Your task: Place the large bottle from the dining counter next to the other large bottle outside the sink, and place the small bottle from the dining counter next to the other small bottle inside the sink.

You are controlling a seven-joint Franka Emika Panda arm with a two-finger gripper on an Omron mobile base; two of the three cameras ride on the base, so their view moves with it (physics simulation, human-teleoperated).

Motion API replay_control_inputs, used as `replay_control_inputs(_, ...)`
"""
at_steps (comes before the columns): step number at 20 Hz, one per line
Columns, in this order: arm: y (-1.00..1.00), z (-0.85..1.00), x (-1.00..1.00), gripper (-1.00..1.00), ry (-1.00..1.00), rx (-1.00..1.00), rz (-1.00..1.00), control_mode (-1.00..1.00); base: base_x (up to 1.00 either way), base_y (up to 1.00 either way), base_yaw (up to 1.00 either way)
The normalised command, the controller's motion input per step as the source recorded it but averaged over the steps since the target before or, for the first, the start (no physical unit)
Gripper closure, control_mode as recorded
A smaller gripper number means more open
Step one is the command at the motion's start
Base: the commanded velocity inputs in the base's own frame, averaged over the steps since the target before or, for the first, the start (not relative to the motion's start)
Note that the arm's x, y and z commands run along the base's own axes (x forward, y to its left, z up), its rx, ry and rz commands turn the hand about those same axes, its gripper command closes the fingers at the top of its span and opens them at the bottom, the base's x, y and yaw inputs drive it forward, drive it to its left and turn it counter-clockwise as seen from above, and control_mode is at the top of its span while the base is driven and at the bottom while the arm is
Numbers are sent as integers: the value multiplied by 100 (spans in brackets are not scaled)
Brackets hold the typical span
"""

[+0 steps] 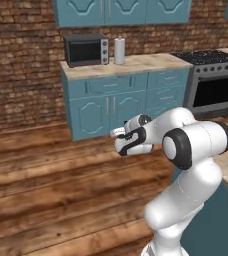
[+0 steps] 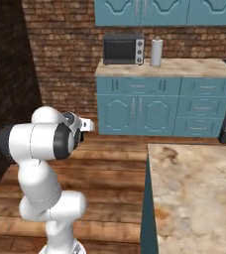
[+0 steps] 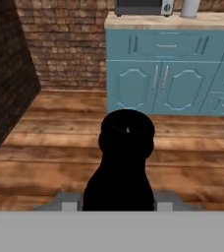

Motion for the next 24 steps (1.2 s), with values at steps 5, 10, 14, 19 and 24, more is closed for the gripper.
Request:
replay_control_inputs(5, 0, 0, 0, 100, 0, 0, 0, 100, 89, 36, -22)
replay_control_inputs(10, 0, 0, 0, 100, 0, 0, 0, 100, 78, 40, -30)
replay_control_inputs(14, 0, 0, 0, 100, 0, 0, 0, 100, 69, 46, -32)
replay_control_inputs(19, 0, 0, 0, 100, 0, 0, 0, 100, 51, 42, -34)
replay_control_inputs(24, 0, 0, 0, 100, 0, 0, 0, 100, 48, 38, -37)
